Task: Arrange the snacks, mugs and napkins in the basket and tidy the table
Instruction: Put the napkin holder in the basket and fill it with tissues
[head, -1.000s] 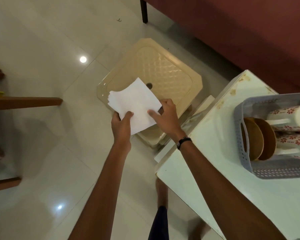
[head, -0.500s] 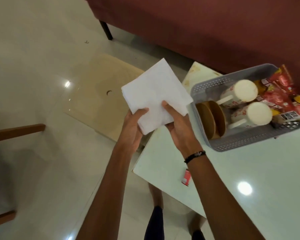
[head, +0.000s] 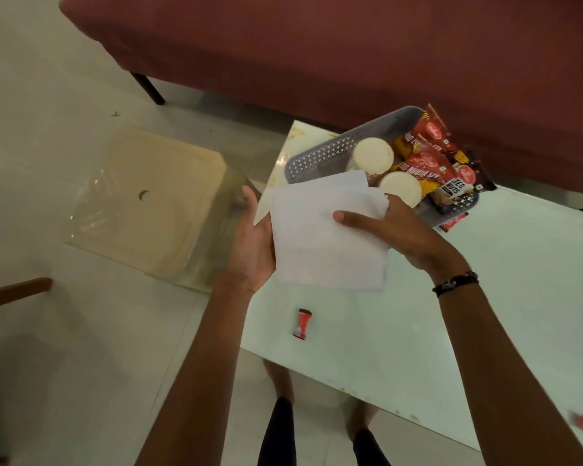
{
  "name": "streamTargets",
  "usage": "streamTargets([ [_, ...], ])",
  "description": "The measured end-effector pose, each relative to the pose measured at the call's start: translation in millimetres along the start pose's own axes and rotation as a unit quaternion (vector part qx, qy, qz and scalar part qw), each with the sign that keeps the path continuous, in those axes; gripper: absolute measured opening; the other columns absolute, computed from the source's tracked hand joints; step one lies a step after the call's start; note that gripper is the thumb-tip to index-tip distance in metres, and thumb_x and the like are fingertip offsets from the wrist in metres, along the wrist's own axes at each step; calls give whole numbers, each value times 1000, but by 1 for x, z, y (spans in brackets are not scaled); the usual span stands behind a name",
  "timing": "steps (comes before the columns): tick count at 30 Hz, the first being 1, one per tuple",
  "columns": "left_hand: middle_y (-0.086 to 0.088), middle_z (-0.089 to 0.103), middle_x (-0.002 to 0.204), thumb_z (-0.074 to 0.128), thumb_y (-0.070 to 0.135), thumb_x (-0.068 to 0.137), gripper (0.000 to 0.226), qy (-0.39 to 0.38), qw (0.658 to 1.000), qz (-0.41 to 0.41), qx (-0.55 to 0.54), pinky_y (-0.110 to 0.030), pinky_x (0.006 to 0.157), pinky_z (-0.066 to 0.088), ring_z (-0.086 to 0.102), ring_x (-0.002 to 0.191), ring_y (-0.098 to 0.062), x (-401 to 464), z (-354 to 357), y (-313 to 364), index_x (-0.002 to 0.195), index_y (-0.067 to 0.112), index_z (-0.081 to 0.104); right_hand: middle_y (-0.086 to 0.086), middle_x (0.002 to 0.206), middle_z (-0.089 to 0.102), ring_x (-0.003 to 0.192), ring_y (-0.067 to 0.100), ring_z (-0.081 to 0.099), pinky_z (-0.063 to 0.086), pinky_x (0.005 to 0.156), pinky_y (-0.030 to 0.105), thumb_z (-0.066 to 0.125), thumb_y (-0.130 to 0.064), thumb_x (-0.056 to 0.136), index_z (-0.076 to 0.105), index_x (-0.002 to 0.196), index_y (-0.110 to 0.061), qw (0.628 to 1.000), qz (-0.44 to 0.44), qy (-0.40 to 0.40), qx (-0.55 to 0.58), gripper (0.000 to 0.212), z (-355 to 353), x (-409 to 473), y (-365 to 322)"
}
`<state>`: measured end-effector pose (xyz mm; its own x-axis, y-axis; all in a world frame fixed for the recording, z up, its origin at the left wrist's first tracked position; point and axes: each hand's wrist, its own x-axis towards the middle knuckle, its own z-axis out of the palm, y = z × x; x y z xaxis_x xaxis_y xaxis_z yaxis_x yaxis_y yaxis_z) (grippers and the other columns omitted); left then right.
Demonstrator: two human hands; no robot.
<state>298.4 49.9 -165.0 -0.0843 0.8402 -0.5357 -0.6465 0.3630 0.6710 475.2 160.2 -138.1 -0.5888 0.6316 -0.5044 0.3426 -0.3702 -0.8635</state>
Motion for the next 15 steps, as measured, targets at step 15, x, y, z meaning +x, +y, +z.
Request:
streamTargets([
  [15,18,71,97,52,45,87,21,18,983,-9,182,-22,71,57,68,91,-2,28,61,-41,107,39,57,-1,117,63,110,17,57,45,97,36,54,-54,88,58,118,-20,983,-50,173,-26,45,-18,-14,17],
])
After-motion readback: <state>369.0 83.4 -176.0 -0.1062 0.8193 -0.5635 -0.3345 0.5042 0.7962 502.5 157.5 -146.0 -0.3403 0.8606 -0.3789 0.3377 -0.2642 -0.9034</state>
